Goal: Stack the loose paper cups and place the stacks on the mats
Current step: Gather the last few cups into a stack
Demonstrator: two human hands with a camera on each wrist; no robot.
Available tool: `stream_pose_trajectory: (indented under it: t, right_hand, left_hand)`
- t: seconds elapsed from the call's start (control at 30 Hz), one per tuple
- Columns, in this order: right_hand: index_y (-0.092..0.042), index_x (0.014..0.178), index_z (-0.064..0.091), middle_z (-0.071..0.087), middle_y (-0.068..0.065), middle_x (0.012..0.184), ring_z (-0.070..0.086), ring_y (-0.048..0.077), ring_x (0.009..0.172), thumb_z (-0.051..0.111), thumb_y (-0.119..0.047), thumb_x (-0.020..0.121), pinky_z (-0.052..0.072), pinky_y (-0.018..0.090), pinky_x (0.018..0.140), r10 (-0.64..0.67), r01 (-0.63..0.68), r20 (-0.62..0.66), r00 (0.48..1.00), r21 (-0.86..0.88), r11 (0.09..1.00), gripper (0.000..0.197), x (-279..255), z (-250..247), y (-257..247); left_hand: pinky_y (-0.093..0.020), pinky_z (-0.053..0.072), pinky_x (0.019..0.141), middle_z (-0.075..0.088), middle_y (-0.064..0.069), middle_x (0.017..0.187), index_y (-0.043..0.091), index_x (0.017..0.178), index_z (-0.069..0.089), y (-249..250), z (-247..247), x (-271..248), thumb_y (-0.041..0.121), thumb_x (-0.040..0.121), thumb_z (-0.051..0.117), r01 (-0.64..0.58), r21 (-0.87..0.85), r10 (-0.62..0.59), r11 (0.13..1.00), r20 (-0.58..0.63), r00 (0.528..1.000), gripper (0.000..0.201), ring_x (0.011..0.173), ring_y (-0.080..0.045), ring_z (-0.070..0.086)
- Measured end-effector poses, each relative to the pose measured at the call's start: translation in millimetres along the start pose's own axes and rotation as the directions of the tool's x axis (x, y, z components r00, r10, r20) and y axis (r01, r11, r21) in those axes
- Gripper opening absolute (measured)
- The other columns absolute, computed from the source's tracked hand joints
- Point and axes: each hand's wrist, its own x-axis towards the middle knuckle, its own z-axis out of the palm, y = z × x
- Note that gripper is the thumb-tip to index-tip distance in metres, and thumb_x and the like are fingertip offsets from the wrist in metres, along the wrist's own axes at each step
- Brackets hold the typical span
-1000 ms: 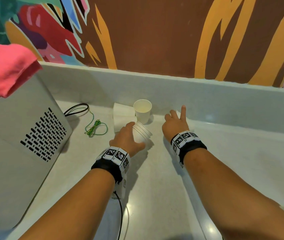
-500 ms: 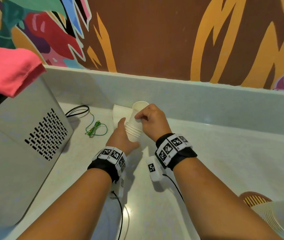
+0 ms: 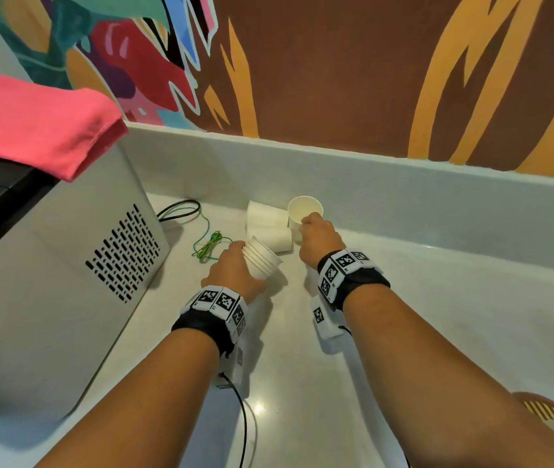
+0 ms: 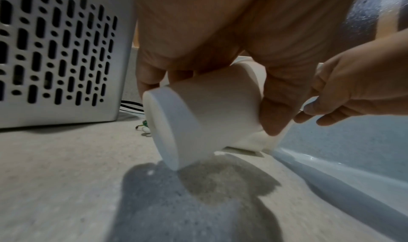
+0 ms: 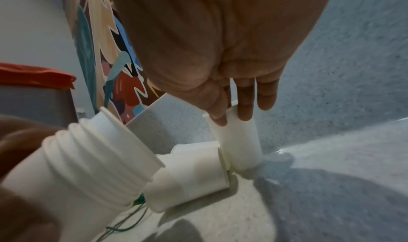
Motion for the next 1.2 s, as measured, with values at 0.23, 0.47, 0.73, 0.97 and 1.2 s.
stream_pose_trajectory:
  t: [0.23, 0.47, 0.73, 0.97, 1.2]
  right_hand:
    - [-0.005, 0.110, 0.065, 0.053, 0.012, 0.120, 0.053, 0.032, 0.107, 0.053, -0.002, 0.087, 0.046, 0.039, 0.094, -0.079, 0.172, -0.413, 0.907, 0.193, 0.966, 0.027, -11.0, -28.0, -8.2]
    - [-0.013, 0.082, 0.072, 0.063, 0.002, 0.096, 0.059, 0.016, 0.086, 0.050, -0.003, 0.083, 0.050, 0.026, 0.081, -0.069, 0.267, -0.366, 0.928, 0.525, 0.808, 0.024, -35.3, -37.3, -32.7]
    - [-0.020, 0.103, 0.060, 0.062, 0.002, 0.107, 0.055, 0.025, 0.098, 0.045, 0.004, 0.080, 0.048, 0.039, 0.084, -0.133, 0.177, -0.148, 0.980, 0.340, 0.924, 0.037, -24.5, -4.5, -39.2]
    - [-0.038, 0.135, 0.047, 0.025, 0.003, 0.154, 0.026, 0.029, 0.136, 0.065, -0.020, 0.085, 0.029, 0.044, 0.105, -0.339, 0.327, -0.116, 0.934, -0.111, 0.939, 0.057, 2.5, 34.3, -47.7]
    - [-0.028, 0.122, 0.058, 0.015, 0.009, 0.157, 0.029, 0.035, 0.133, 0.057, -0.023, 0.091, 0.034, 0.047, 0.101, -0.371, 0.343, -0.076, 0.925, -0.249, 0.906, 0.031, 18.0, 54.9, -55.1]
  left_hand:
    - [-0.044, 0.057, 0.075, 0.053, -0.006, 0.112, 0.020, 0.107, 0.053, -7.1, 1.6, 11.2, 0.031, 0.045, 0.078, -0.001, 0.007, 0.002, 1.000, -0.067, 0.998, 0.067, 0.078, -0.022, 0.061]
    - [-0.029, 0.046, 0.062, 0.054, -0.006, 0.105, 0.014, 0.108, 0.053, 3.4, 6.2, 7.1, 0.020, 0.051, 0.080, -0.049, -0.078, 0.041, 0.996, -0.107, 0.993, 0.063, 0.077, -0.021, 0.056]
    - [-0.035, 0.056, 0.069, 0.059, -0.004, 0.107, 0.018, 0.113, 0.049, -9.5, -2.0, 7.6, 0.017, 0.050, 0.078, 0.011, -0.166, -0.032, 0.986, -0.123, 0.992, 0.069, 0.080, -0.020, 0.062]
    - [-0.048, 0.049, 0.091, 0.047, -0.008, 0.122, 0.020, 0.135, 0.034, -26.7, -11.0, 0.0, 0.036, 0.061, 0.082, 0.129, -0.163, -0.153, 0.978, -0.143, 0.978, 0.090, 0.105, -0.032, 0.057]
    - [-0.050, 0.047, 0.092, 0.048, -0.005, 0.117, 0.023, 0.126, 0.039, -42.5, -14.3, 4.5, 0.051, 0.058, 0.080, 0.196, -0.068, -0.202, 0.978, -0.109, 0.973, 0.084, 0.105, -0.031, 0.056]
